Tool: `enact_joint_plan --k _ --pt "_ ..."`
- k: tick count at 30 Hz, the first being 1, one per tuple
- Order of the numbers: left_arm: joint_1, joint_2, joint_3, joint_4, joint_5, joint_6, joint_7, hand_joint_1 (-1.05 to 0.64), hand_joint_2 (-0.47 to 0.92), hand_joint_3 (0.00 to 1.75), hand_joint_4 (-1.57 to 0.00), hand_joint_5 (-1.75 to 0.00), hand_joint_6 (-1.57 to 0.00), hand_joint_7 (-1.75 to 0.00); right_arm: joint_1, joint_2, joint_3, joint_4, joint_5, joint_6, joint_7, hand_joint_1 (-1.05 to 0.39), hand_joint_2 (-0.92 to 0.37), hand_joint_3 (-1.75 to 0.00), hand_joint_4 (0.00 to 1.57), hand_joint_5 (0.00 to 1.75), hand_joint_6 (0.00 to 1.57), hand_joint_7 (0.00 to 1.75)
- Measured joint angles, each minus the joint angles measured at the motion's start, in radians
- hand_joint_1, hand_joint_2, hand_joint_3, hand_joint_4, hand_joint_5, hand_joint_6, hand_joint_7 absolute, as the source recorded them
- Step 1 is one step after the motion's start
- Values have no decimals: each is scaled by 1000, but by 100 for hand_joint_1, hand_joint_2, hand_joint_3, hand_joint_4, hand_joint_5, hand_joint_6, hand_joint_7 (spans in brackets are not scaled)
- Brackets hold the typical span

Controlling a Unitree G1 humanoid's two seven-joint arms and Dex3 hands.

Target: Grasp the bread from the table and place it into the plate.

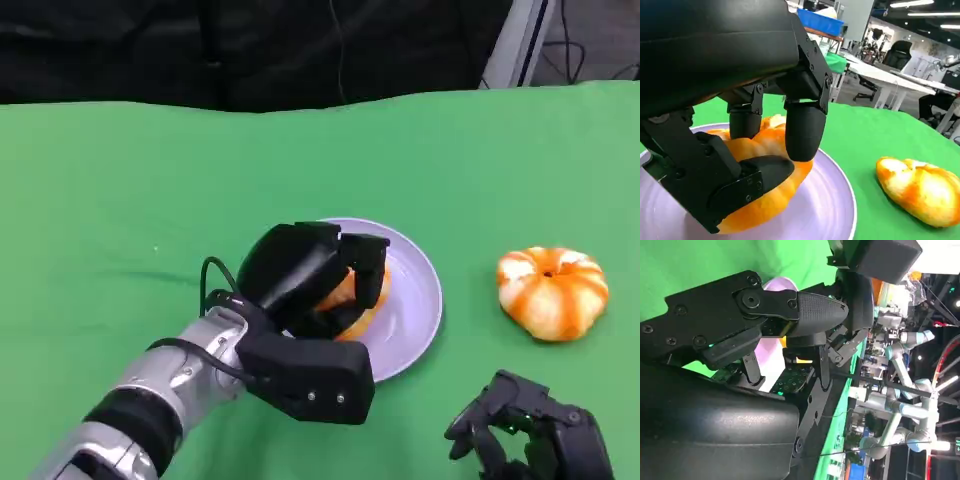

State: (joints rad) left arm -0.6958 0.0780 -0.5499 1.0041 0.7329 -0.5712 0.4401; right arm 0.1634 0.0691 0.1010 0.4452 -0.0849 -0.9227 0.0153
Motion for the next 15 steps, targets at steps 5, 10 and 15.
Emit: enact_joint_plan --k 5,10,15 --pt "-23 2 -31 -19 16 124 -164 -53 92 23 -28 -28 -37 -5 1 4 1 -2 -11 0 -4 -67 -84 -55 88 146 93 114" --pt "-24 16 -47 -94 40 228 -250 -74 92 33 -6 -16 -20 0 2 4 1 -4 -14 0 -4 -67 -84 -54 88 145 93 113" --pt "-16 31 -61 -150 54 304 -304 -84 92 38 0 -9 -11 0 1 3 -1 -2 -26 -3 -9 -67 -85 -55 88 146 93 113"
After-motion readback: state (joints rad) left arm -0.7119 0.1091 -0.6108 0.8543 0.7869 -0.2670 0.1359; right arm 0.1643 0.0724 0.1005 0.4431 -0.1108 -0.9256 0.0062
